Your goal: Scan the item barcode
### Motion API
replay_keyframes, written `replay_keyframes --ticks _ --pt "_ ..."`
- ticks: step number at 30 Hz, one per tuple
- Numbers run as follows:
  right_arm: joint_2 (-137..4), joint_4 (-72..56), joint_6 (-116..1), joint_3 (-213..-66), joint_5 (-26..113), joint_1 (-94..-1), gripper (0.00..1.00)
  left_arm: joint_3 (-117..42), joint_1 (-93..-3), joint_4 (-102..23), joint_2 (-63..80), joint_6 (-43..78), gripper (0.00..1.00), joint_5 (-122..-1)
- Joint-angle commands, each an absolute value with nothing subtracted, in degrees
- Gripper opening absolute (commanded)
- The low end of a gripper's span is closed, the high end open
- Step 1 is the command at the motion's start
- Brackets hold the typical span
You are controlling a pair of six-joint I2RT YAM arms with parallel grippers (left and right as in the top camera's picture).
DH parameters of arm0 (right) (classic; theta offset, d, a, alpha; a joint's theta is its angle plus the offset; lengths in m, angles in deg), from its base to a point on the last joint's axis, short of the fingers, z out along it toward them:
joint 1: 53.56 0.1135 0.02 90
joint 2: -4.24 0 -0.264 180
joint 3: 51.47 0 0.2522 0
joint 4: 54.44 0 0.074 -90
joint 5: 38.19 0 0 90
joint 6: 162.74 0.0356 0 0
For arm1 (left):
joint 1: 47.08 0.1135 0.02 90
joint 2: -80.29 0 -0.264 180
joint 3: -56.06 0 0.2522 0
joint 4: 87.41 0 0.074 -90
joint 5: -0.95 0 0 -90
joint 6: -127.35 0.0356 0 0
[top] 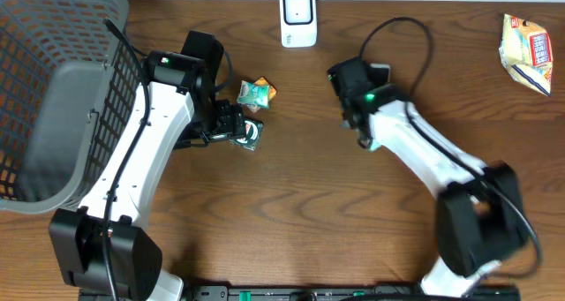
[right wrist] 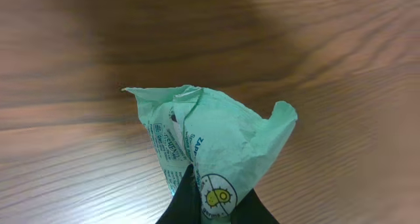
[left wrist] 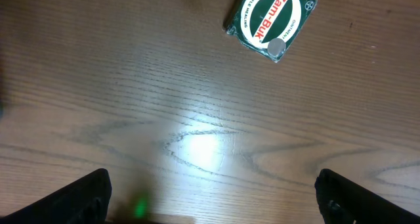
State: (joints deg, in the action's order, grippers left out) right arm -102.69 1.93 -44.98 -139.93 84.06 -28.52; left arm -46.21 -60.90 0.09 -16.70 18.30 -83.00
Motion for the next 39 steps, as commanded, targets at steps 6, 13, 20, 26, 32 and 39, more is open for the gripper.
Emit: replay_keyframes --ticks 6,13,20,26,32,39 --pt "-110.3 5.0 -50.5 -140.5 98.0 -25.7 0.13 -46.8 -60.9 0.5 -16.9 18.7 0.98 -83.1" --pt "-110.1 3.7 -50.5 -140.6 77.8 -20.6 0.31 -46.8 -60.9 0.5 -16.9 18.7 0.98 -83.1" --pt "-110.1 7.5 -50.5 -145.7 71.6 -16.7 0.45 -46.8 -60.9 0.5 -16.9 18.7 0.98 -83.1" --pt "-110.1 17.6 -50.6 -155.8 74.7 -18.7 0.59 -46.8 -60.9 0.5 -16.9 18.7 0.98 -83.1" --pt "-110.3 20.3 -50.8 -156.3 75.6 -25.9 0.74 -46.8 -60.9 0.5 -16.9 18.7 0.98 -83.1" --pt "-110.3 14.9 -56.6 -149.3 60.0 -34.4 0.77 -46.8 -60.9 0.5 -16.9 18.7 0.97 -83.1"
